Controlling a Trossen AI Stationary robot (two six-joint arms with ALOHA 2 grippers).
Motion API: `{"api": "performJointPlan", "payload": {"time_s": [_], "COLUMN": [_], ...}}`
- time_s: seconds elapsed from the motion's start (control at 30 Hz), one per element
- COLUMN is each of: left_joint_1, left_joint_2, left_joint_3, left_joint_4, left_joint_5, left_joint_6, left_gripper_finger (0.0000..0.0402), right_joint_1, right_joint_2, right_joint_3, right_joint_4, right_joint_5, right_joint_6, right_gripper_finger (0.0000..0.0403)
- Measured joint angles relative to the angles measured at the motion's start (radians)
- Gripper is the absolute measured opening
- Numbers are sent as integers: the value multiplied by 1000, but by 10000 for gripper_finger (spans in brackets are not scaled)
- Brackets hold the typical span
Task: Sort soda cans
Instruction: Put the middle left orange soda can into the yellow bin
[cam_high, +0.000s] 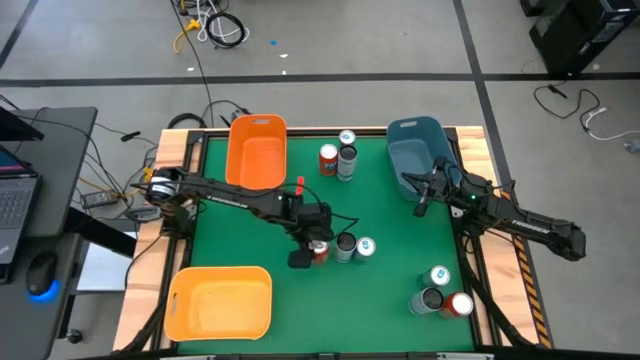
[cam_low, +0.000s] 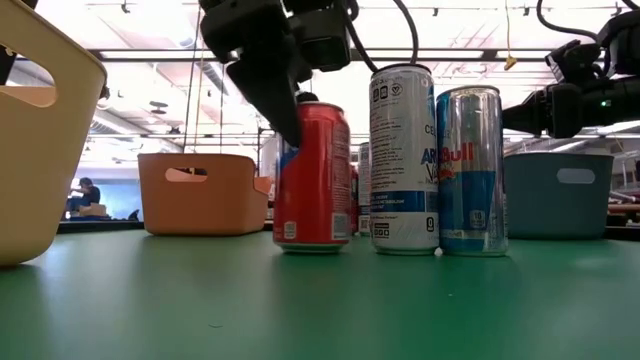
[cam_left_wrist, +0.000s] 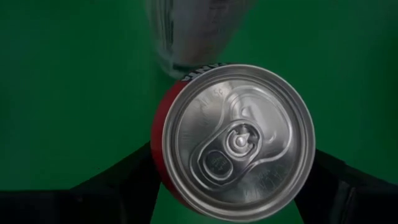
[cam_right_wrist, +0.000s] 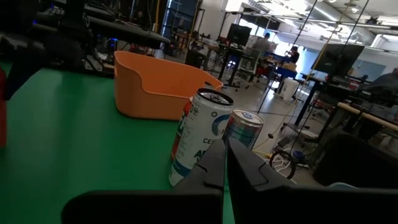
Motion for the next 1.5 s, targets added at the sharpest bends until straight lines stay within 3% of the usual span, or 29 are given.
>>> {"api": "performJointPlan", "payload": {"time_s": [0.3, 0.53, 0.73, 1.03, 1.5], "left_joint_1": [-3, -7, -54, -247, -657], "left_joint_2": [-107, -267, -439, -501, -494], "left_joint_3": [-5, -5, 10, 158, 178], "left_joint_4": [-148, -252, -375, -705, -784], "left_joint_5": [-82, -126, -254, -409, -409], "left_joint_6": [-58, -233, -434, -700, -1365], "left_gripper_finger": [292, 292, 292, 292, 292], "right_joint_1": [0, 0, 0, 0, 0], "right_joint_2": [0, 0, 0, 0, 0], "right_joint_3": [0, 0, 0, 0, 0], "right_joint_4": [1, 1, 0, 0, 0], "right_joint_5": [0, 0, 0, 0, 0], "right_joint_6": [0, 0, 0, 0, 0], "right_gripper_finger": [7, 7, 7, 7, 7]}}
